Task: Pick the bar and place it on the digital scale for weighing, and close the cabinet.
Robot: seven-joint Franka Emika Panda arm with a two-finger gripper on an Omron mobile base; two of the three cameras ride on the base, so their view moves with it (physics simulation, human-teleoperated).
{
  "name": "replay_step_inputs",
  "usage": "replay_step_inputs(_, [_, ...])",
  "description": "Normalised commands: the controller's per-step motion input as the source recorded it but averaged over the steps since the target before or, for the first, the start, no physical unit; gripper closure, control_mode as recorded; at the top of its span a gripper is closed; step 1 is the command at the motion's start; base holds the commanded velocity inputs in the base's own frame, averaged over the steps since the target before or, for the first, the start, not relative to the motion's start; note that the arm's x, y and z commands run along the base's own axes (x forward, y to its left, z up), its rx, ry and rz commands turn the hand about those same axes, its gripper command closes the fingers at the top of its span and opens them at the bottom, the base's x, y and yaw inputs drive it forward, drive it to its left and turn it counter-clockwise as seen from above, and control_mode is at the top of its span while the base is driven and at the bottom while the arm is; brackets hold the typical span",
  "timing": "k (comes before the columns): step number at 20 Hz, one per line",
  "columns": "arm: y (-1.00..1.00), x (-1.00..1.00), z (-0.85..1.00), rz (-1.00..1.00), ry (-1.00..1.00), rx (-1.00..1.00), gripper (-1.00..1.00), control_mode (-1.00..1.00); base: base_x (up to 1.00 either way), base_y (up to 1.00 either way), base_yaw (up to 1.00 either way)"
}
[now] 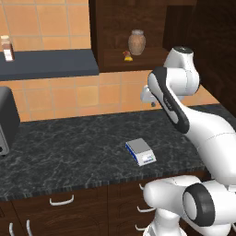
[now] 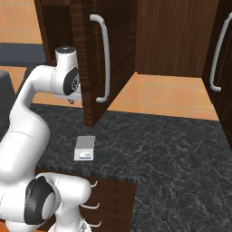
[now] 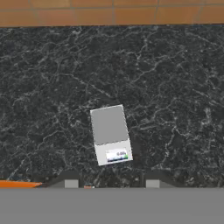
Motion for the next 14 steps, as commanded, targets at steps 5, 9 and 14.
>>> replay_step_inputs(5, [0.01,-0.23,-0.03,-0.01,-0.06,0.02,-1.0,-1.0,0.0,0.0,0.0])
replay_step_inputs(9, [0.39,-0.1,0.34,0.0,-0.21,0.1,-1.0,-1.0,0.0,0.0,0.0])
replay_step_inputs(14, [0.44,0.0,0.54,-0.02,-0.14,-0.01,-1.0,-1.0,0.0,0.0,0.0])
